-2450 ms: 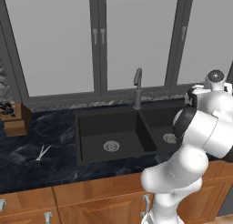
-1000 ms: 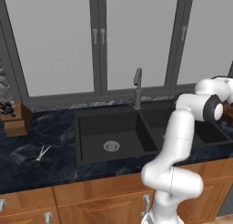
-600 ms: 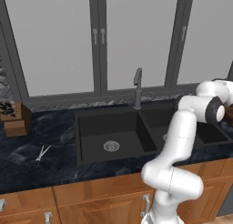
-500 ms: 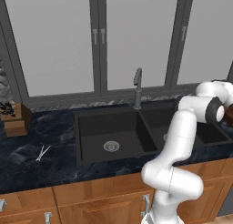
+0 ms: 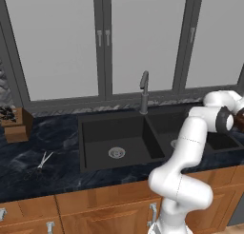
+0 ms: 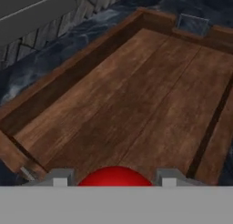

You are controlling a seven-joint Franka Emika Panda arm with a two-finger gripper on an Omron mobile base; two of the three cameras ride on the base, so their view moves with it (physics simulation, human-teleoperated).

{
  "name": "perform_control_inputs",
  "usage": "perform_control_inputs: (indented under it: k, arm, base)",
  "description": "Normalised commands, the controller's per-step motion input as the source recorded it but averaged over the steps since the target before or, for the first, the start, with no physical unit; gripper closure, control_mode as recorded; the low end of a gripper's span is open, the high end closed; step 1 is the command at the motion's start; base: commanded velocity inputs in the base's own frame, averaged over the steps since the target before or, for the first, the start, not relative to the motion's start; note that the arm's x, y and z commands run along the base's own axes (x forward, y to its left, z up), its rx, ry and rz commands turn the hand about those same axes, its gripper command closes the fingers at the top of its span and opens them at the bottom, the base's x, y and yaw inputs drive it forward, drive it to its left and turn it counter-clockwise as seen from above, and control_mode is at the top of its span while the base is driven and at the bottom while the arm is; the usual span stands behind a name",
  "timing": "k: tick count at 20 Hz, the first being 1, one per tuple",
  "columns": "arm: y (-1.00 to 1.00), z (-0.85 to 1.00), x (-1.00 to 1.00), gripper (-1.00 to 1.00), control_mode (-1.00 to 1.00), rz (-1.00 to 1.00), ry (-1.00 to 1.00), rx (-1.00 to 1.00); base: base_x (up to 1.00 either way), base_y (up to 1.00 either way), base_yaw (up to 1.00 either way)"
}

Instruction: Pick up all produce items and place them in the sink. Turn on the sink faucet to wash them. Then turn the sink off and put them in the tray.

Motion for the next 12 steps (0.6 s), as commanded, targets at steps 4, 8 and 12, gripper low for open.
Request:
perform_control_inputs:
  k: [4, 8, 12]
  arm:
    - [-0.43, -0.09, 0.42, -1.0, -1.0, -0.01, 0.04, 0.04]
    - [-0.11, 0.05, 0.07, -1.0, -1.0, 0.0, 0.01, 0.04]
    - [0.18, 0.32, -0.72, -1.0, -1.0, -0.03, -0.03, 0.01]
  base:
    - [0.0, 0.0, 0.0]
    - [0.0, 0.0, 0.0]
    - [0.0, 0.0, 0.0]
